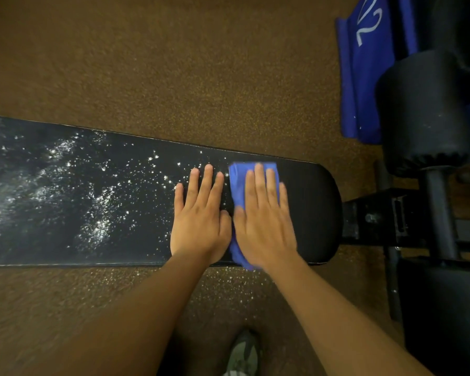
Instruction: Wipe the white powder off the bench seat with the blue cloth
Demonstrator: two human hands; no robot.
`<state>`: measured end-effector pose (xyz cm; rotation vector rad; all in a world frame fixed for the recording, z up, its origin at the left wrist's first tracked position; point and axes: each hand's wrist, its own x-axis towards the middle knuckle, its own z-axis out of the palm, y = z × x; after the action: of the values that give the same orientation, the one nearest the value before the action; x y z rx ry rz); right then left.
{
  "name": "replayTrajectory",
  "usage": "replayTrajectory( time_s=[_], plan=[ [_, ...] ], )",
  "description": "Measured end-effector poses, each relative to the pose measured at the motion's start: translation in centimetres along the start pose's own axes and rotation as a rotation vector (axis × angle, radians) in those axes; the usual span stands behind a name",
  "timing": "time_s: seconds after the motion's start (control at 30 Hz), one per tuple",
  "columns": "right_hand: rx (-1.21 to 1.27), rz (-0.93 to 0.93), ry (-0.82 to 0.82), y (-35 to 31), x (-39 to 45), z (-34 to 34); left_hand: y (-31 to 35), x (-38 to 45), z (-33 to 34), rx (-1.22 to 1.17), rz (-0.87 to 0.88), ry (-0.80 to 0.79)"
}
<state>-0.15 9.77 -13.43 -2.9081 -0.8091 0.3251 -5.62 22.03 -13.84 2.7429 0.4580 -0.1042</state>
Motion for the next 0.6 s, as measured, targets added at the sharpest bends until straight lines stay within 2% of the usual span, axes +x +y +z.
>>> replayTrajectory(
  time_s=[0.1,0.27,0.33,0.47,0.53,0.6],
  plan=[
    [-0.031,-0.033,-0.034,2.9,-5.1,0.2,-0.1,-0.1,0.0,0.013,0.005,0.002],
    [0.034,0.215,0.012,1.2,3.4,-1.0,-0.1,-0.1,0.1,0.004,-0.004,-0.002],
    [0.012,0.153,0.021,0.2,4.0,-0.6,-0.1,0.0,0.1,0.001,0.005,-0.011],
    [-0.052,-0.11,-0.053,1.2,-2.9,0.2,-0.3,-0.1,-0.3,-0.035,0.028,-0.008],
    [-0.066,-0.101,-0.062,2.9,-3.2,0.3,-0.8,-0.2,-0.5,-0.057,0.058,-0.004],
    [-0.063,0.017,-0.024,2.6,-1.0,-0.2,-1.7,-0.4,-0.8,-0.05,0.078,-0.002]
  ],
)
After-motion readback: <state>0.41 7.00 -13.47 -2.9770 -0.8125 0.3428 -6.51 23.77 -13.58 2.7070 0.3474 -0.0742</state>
